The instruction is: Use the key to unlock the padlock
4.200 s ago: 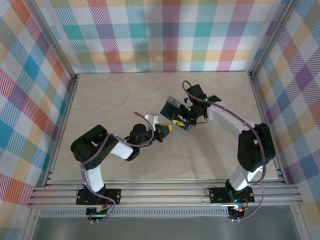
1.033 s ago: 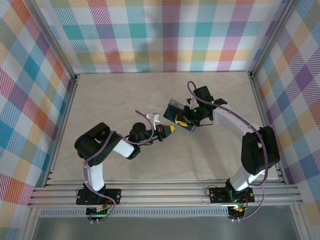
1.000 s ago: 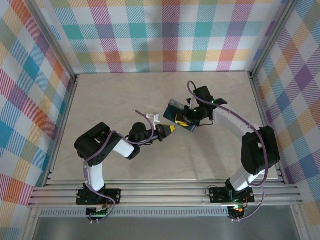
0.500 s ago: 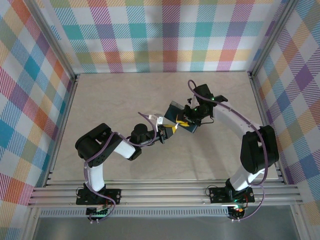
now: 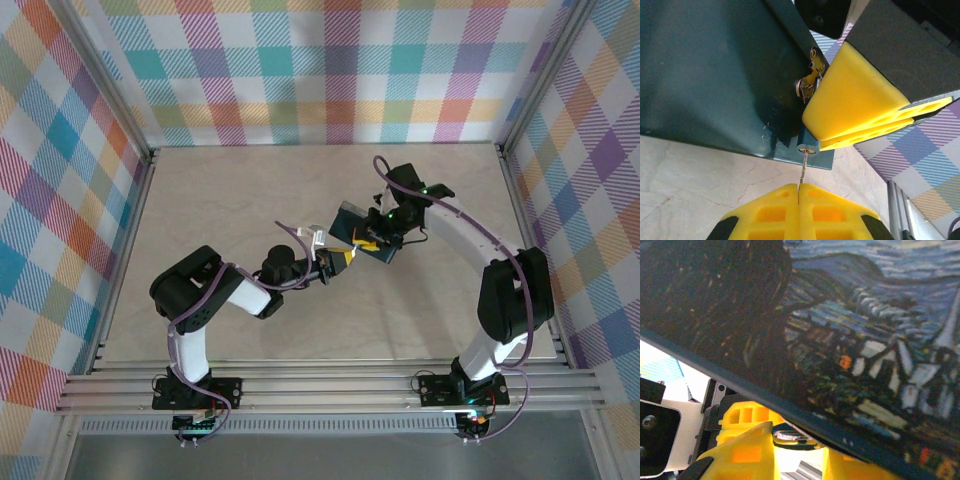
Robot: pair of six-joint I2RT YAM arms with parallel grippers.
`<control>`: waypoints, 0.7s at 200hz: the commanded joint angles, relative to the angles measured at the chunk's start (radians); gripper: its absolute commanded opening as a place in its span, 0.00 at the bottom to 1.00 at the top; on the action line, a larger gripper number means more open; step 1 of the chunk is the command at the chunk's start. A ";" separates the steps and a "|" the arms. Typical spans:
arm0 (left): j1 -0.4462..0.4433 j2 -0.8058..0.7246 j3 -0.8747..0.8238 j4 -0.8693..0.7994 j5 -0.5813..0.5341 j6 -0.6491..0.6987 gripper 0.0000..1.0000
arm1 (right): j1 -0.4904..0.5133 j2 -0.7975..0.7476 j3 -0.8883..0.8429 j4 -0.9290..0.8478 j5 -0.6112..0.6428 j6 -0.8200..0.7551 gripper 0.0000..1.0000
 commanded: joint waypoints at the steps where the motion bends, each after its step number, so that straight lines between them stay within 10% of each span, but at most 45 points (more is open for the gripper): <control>1: 0.020 -0.008 0.061 0.060 -0.012 -0.063 0.00 | 0.029 0.011 0.023 -0.082 -0.066 -0.035 0.00; 140: -0.033 -0.055 0.066 -0.027 -0.107 0.145 0.00 | 0.030 0.044 0.048 -0.157 -0.032 -0.020 0.00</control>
